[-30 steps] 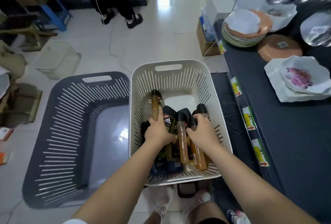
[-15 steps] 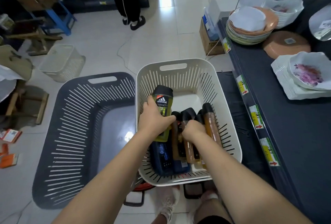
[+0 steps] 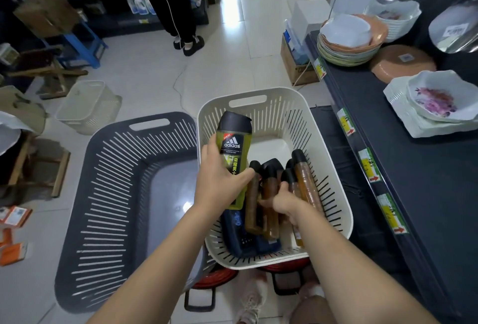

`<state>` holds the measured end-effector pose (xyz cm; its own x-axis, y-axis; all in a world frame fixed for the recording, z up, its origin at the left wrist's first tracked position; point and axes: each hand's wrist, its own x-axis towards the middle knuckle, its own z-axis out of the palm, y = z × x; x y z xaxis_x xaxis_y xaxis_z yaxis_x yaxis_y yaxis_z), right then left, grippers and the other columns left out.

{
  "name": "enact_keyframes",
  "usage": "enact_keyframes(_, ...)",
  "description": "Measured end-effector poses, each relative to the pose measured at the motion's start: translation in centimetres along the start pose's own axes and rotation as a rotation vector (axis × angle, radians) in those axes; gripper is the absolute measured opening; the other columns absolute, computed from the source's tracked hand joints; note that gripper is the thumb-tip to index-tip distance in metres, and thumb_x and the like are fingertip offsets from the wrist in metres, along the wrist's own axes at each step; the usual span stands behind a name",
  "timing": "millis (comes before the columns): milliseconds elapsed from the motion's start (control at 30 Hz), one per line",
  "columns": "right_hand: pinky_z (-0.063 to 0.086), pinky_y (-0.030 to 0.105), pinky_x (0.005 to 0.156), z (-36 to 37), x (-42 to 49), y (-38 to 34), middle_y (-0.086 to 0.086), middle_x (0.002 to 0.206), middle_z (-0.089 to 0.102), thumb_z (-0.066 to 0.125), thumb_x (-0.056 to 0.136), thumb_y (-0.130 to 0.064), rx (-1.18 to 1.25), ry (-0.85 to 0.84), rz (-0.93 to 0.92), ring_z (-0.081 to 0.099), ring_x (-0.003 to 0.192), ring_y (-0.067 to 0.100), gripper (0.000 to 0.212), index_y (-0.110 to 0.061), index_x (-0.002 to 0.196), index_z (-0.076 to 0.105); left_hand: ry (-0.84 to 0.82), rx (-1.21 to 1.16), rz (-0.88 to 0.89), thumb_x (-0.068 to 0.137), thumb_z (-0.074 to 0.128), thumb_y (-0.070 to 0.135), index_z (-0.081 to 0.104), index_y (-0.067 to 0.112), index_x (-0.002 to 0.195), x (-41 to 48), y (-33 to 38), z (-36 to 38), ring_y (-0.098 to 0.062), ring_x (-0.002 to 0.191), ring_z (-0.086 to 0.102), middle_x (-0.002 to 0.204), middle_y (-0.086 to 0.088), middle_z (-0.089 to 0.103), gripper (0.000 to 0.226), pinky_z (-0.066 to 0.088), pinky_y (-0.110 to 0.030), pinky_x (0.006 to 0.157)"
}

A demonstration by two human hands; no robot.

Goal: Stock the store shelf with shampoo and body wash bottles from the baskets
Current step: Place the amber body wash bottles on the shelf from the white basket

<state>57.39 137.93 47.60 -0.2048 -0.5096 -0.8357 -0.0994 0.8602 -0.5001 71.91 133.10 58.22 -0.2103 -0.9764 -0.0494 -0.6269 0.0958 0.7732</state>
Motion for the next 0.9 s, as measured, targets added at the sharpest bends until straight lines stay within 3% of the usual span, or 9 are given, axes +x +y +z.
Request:
enact_keyframes(67,0.049,0.047,0.092,-0.4,-0.1,0.0,0.017,0.143,0.044,0.071,0.086,-0.024,0.108,-0.071,0.020,0.052,0.120,0.034,0.098,-0.021,0.153,-0.001,0.020,-0.001,0.025,0.066,0.078,0.025,0.038,0.025,0.139,-0.3,0.1,-0.8,0.010,0.095,0.047,0.115,0.008,0.045,0.083,0.036,-0.006,0.071)
enact_keyframes(133,0.056,0.040,0.074,-0.8,-0.2,0.0,0.016,0.118,0.062,0.067,0.088,-0.012,0.181,-0.158,0.040,0.064,0.094,0.028,0.065,-0.009,0.142,0.031,0.038,-0.008,0.040,0.066,0.079,0.025,0.039,0.025,0.139,-0.5,0.0,-1.7,0.021,0.096,0.042,0.116,0.008,0.045,0.083,0.034,-0.002,0.070)
enact_keyframes(200,0.055,0.043,0.085,-0.6,-0.6,0.1,0.014,0.103,0.069,0.068,0.085,-0.014,0.197,-0.226,0.094,0.067,0.089,0.027,0.041,-0.002,0.122,0.055,0.047,-0.003,0.056,0.066,0.080,0.024,0.041,0.023,0.138,-0.8,-0.1,-2.5,0.024,0.097,0.040,0.116,0.007,0.046,0.082,0.034,0.002,0.071)
enact_keyframes(300,0.052,0.040,0.085,-0.6,-0.9,0.1,0.012,0.101,0.069,0.070,0.081,-0.025,0.223,-0.280,0.112,0.065,0.093,0.026,0.035,-0.005,0.109,0.063,0.063,0.002,0.065,0.065,0.080,0.022,0.042,0.022,0.138,-1.0,0.0,-3.5,0.010,0.098,0.047,0.117,0.005,0.047,0.082,0.036,-0.002,0.075)
enact_keyframes(367,0.052,0.036,0.079,-0.8,-1.5,-0.1,0.013,0.093,0.067,0.065,0.079,-0.012,0.308,-0.245,0.073,0.064,0.085,0.027,0.024,-0.002,0.101,0.061,0.064,0.003,0.079,0.064,0.080,0.022,0.043,0.022,0.137,-1.2,0.1,-4.1,-0.002,0.099,0.051,0.118,0.004,0.048,0.082,0.041,-0.014,0.080)
enact_keyframes(467,0.047,0.042,0.092,-1.2,-2.0,-0.3,0.014,0.108,0.060,0.067,0.062,-0.014,0.320,-0.080,-0.009,0.057,0.101,0.029,0.047,-0.001,0.106,0.060,0.061,-0.028,0.105,0.064,0.080,0.019,0.046,0.028,0.127,-1.4,0.6,-4.6,-0.008,0.099,0.055,0.114,0.004,0.051,0.072,0.046,-0.023,0.083)
enact_keyframes(667,0.048,0.040,0.094,-2.3,-5.1,-1.5,0.009,0.120,0.064,0.065,0.057,-0.069,0.577,0.089,-0.170,0.062,0.103,0.025,0.089,-0.015,0.128,0.056,0.010,-0.098,0.193,0.065,0.080,0.022,0.045,0.029,0.127,-1.3,3.5,-4.5,-0.001,0.094,0.053,0.107,0.006,0.051,0.072,0.046,-0.022,0.077)
enact_keyframes(800,0.052,0.033,0.064,-4.5,-9.9,-2.3,0.011,0.096,0.063,0.055,0.077,-0.064,0.844,0.155,-0.335,0.063,0.076,0.023,0.069,-0.017,0.128,0.055,-0.063,-0.190,0.285,0.059,0.075,0.035,0.044,0.035,0.119,-1.4,6.9,-3.3,-0.015,0.095,0.058,0.107,0.003,0.054,0.068,0.055,-0.042,0.083)
enact_keyframes(900,0.052,0.033,0.066,-7.2,-13.6,-1.9,0.013,0.094,0.063,0.056,0.081,-0.064,0.941,0.370,-0.441,0.063,0.074,0.023,0.065,-0.013,0.122,0.056,-0.134,-0.273,0.366,0.059,0.075,0.039,0.041,0.042,0.118,-1.8,10.1,-1.8,-0.018,0.095,0.060,0.108,0.000,0.057,0.069,0.054,-0.044,0.084)
